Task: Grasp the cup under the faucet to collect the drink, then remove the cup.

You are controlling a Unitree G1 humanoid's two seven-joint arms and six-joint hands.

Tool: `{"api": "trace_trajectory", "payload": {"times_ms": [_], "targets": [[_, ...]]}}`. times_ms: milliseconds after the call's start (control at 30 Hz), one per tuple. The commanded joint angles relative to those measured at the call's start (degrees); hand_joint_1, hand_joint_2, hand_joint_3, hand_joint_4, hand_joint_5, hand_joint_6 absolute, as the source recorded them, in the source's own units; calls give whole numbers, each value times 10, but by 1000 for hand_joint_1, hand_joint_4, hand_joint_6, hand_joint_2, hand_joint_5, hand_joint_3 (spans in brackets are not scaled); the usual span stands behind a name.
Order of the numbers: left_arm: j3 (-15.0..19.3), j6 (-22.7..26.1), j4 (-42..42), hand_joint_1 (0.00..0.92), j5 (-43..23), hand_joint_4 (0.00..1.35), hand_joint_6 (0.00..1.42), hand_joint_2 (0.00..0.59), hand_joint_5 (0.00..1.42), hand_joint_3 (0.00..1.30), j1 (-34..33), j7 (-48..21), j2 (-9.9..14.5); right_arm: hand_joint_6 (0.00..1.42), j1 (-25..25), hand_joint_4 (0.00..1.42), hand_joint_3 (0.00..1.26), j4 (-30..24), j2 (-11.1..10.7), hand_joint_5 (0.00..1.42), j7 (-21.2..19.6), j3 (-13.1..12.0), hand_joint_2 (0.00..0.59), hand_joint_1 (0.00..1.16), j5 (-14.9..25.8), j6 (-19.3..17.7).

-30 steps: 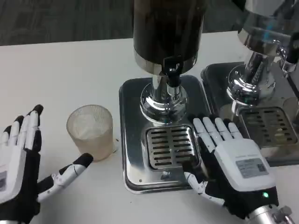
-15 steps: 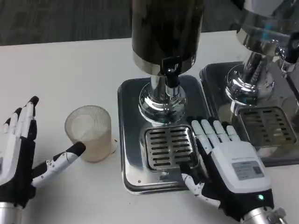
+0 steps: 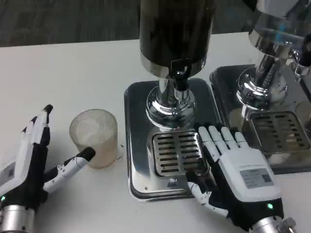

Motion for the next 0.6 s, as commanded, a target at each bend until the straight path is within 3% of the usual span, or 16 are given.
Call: {"api": "trace_trajectory", "payload": {"times_ms": [33, 267, 600], "targets": [[-19, -12, 37, 18, 4, 0, 0, 0, 0, 0, -26, 4, -6, 0, 1, 0, 0, -6, 3, 0, -5, 2, 457, 320, -5, 8], [-52, -30, 83, 41, 8, 0, 0, 0, 0, 0, -56, -7, -5, 0, 6, 0, 0, -11, 9, 0, -6, 3, 457, 320, -8, 18], [-68, -31, 132, 99, 8, 0, 0, 0, 0, 0, -78, 6, -16, 0, 4, 0, 0, -10, 11, 0, -5, 3, 457, 320, -6, 20]]}}
